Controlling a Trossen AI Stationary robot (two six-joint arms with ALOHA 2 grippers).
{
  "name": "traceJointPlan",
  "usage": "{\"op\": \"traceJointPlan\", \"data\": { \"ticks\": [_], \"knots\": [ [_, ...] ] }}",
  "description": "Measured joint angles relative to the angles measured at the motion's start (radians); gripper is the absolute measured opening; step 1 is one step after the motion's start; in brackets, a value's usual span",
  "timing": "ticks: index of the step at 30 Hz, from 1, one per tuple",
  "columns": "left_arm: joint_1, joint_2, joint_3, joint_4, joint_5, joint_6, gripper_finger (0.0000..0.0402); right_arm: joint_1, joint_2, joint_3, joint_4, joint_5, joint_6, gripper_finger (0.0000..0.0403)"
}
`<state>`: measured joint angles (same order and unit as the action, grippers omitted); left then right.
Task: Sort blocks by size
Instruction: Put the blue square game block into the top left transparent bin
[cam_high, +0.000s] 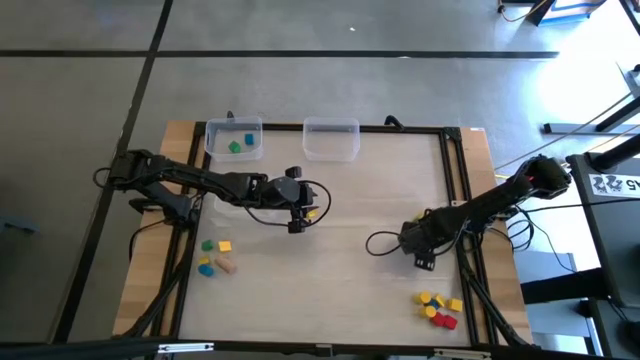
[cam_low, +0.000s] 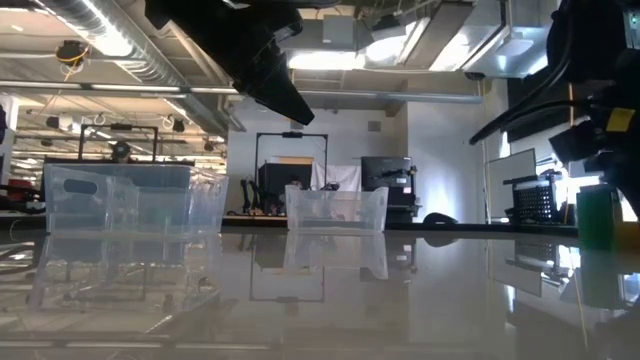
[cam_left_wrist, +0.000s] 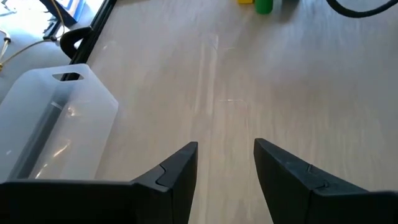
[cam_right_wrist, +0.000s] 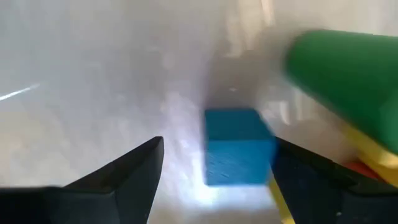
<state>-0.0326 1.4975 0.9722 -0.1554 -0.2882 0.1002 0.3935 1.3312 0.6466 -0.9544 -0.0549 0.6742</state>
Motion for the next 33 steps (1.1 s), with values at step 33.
{"op": "traceJointPlan", "data": {
  "ticks": [33],
  "knots": [
    [-0.02,0.0,0.0,-0.02,0.0,-0.026,0.0155,0.0,-0.001,-0.051,0.077,0.022,-0.05,0.0135]
  ]
}}
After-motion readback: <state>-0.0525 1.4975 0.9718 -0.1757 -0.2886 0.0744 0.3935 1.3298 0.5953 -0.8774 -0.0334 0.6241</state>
